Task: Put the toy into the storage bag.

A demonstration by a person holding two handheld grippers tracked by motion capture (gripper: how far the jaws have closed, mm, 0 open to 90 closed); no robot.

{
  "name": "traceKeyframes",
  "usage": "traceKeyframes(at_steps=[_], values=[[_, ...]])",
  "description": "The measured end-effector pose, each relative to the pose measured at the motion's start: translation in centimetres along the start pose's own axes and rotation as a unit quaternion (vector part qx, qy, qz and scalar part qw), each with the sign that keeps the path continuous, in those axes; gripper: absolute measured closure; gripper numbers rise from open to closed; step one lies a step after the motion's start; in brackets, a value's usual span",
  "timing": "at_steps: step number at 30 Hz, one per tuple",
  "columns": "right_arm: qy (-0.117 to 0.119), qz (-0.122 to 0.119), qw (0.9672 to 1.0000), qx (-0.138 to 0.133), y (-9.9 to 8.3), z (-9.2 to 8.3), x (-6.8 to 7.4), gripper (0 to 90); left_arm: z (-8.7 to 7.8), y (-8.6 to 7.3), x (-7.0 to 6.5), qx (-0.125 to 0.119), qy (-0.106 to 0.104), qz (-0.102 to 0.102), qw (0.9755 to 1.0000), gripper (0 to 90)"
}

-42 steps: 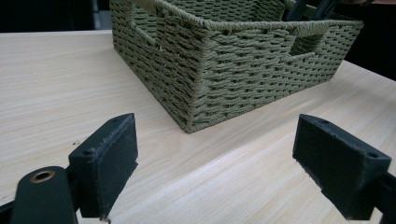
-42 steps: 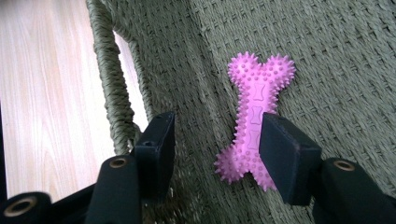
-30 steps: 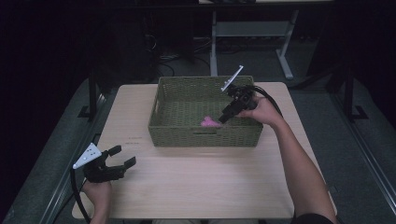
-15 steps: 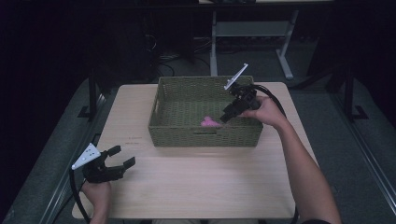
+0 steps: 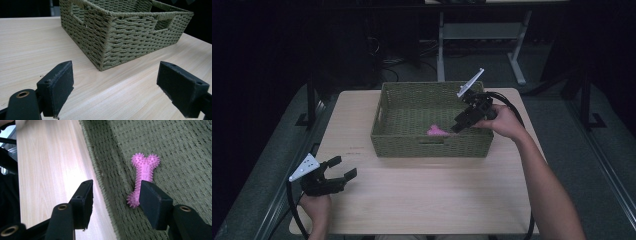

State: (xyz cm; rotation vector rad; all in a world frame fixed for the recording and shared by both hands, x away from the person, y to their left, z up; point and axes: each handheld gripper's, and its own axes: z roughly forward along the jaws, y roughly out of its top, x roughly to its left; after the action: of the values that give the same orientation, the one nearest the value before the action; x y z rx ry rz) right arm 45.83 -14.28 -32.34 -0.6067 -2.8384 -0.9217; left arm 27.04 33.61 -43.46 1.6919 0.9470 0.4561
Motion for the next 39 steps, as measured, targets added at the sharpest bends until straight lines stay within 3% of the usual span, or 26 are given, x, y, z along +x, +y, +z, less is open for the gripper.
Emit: traceKeyframes(at_steps=[15,22,39], values=[[-0.001,-0.011,0.9998,-0.016,-1.6,-1.2,2.2,40.5,0.1,0.0,-0.1,0.002,0.000,0.001,1.0000,13.5],[0.001,-0.010,0.9998,-0.019,-2.3,-1.3,2.7,38.8,0.0,0.0,-0.1,0.002,0.000,0.003,1.0000,13.5],[-0.012,-0.021,0.9993,-0.027,-4.9,-1.8,5.0,37.3,0.1,0.0,-0.2,0.006,-0.001,0.006,1.0000,13.5]])
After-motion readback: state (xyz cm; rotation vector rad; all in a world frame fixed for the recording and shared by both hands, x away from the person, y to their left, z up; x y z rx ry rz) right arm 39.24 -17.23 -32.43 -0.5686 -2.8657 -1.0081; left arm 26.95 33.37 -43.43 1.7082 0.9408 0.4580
